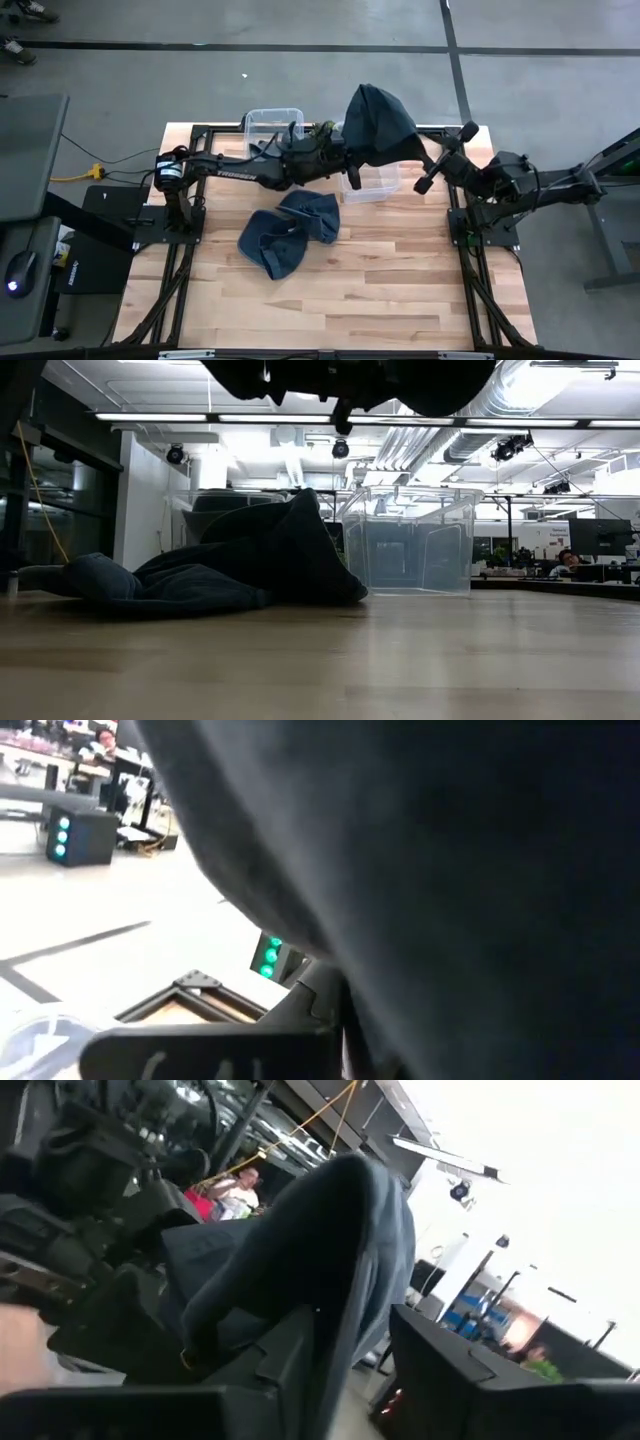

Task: Pick & Place hat
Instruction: Put the bottom blue cap into the right transparent bin

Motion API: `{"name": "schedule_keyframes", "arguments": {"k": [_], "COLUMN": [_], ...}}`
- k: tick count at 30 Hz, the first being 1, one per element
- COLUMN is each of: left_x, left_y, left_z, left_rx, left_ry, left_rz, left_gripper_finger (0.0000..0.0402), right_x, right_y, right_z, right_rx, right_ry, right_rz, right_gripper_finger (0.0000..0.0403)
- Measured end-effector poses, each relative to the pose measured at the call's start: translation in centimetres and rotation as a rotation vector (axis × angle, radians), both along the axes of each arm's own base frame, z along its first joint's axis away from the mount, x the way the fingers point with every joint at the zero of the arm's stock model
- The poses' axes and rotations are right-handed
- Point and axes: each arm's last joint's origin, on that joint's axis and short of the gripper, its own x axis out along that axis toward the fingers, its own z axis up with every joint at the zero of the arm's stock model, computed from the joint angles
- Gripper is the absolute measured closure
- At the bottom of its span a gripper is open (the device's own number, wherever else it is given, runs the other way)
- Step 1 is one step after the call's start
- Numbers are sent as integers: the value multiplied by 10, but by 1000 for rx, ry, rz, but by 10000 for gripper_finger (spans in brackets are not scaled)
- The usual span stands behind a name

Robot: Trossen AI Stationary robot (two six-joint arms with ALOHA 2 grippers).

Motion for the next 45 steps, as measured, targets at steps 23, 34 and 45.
{"name": "schedule_keyframes", "arguments": {"k": [23,34,45], "left_x": [-11,-16,-16], "left_y": [56,70,67], "left_z": [-20,-19,-18], "left_rx": [-524,-642,-693], "left_ry": [81,72,97], "left_rz": [-212,-315,-448], "left_gripper_finger": [399,400,400], "right_x": [-6,7,31], "right_y": [3,42,56], "right_z": [0,-29,-65], "right_rx": [-399,-557,-737], "right_ry": [669,905,1249], "right_rz": [-50,162,-29], "right_gripper_finger": [221,222,235]}}
